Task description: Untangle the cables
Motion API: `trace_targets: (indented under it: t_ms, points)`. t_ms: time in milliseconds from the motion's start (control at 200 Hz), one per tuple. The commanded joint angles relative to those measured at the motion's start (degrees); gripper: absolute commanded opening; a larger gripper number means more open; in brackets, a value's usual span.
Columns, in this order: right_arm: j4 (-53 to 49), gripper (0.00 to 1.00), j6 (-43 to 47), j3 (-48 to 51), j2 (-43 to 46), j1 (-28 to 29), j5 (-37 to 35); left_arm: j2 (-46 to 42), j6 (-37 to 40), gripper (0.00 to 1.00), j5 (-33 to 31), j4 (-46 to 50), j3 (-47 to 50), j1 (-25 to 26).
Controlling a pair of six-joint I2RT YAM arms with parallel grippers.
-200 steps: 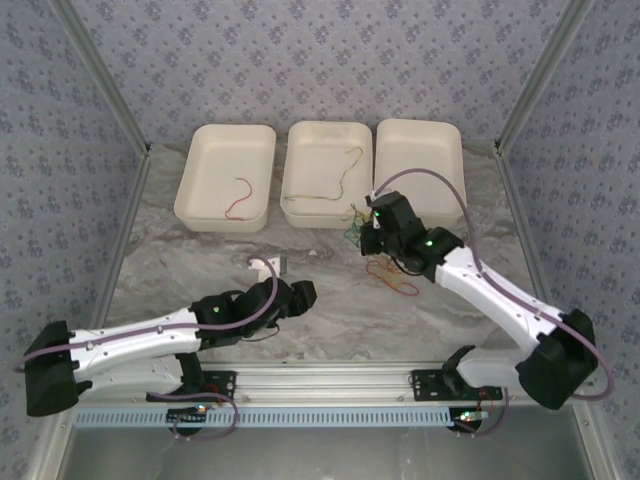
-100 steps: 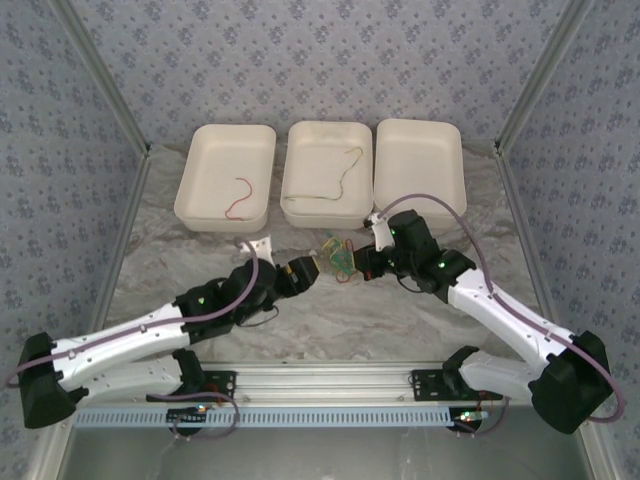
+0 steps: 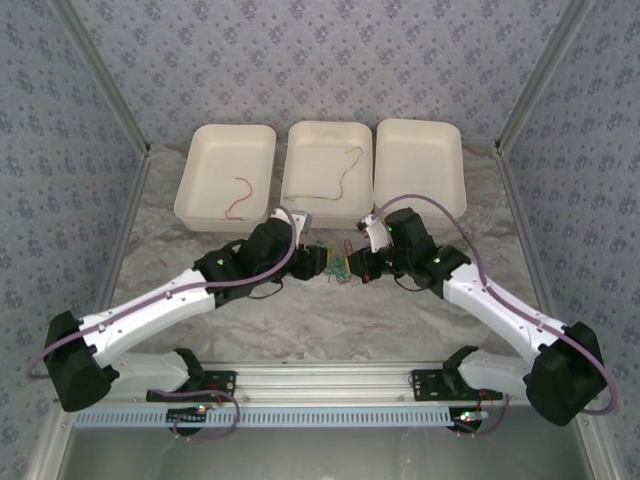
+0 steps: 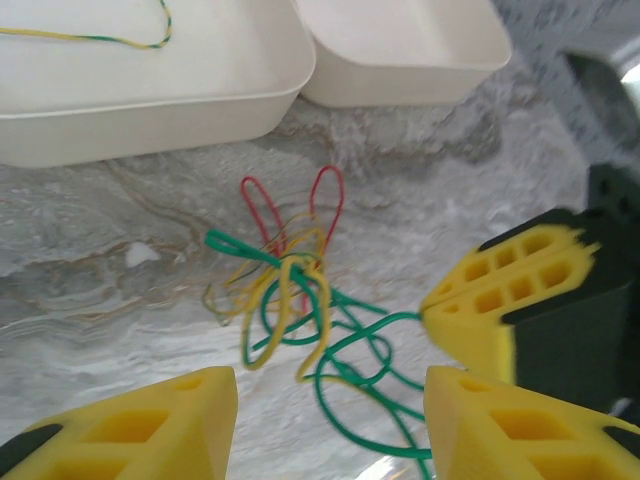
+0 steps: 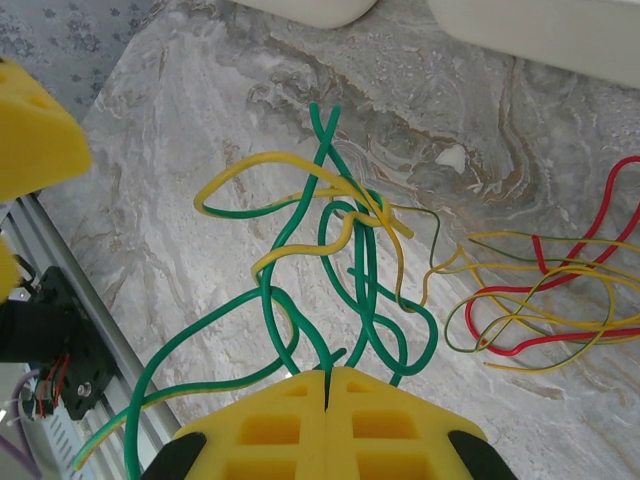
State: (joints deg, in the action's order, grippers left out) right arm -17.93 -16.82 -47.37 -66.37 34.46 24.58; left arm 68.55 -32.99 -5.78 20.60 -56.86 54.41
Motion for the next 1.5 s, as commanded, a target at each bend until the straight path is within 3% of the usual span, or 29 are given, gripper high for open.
trace_targets:
  t_ms: [0, 385, 545, 655, 899, 1159, 1379, 1494]
  points:
    - [-1.1, 0.00, 1.3, -2.3, -0.2, -0.4, 2.4, 1.5, 8.3, 0.53, -0.6, 5.7, -2.0, -0.2]
    - [-1.0, 0.00, 1.1, -2.0, -0.3, -0.3, 3.9, 9.2, 10.8, 0.50, -2.5, 3.4, -5.3, -2.7]
    - [-0.9, 0.00, 0.7, -1.5, 0.7, -0.6, 2.8, 11.9, 11.0, 0.27, 1.1, 2.4, -6.7, -3.5]
    - [-1.2, 0.00, 0.5, -1.2, 1.6, -1.1, 1.2, 13.0, 10.0, 0.00, 0.5, 3.6, -7.2, -3.6]
    - [-1.8, 0.00, -2.8, 1.7, 7.8, -6.8, -3.3, 1.7, 2.8, 0.00, -6.0, 4.9, -1.5, -8.6]
    - [-2.3, 0.00, -7.7, 3.0, 15.0, -15.5, -5.0, -13.1, -1.5, 0.00, -0.5, 6.9, 4.1, -16.9]
    - [-4.2, 0.00, -8.8, 2.0, 14.1, -16.8, -6.9, -16.8, -3.0, 0.00, 4.9, 7.6, 4.0, -19.7]
    - [-8.2, 0.00, -9.4, 2.2, 12.0, -16.2, -12.0, -17.0, -2.6, 0.00, 9.9, 6.1, 3.3, -19.8]
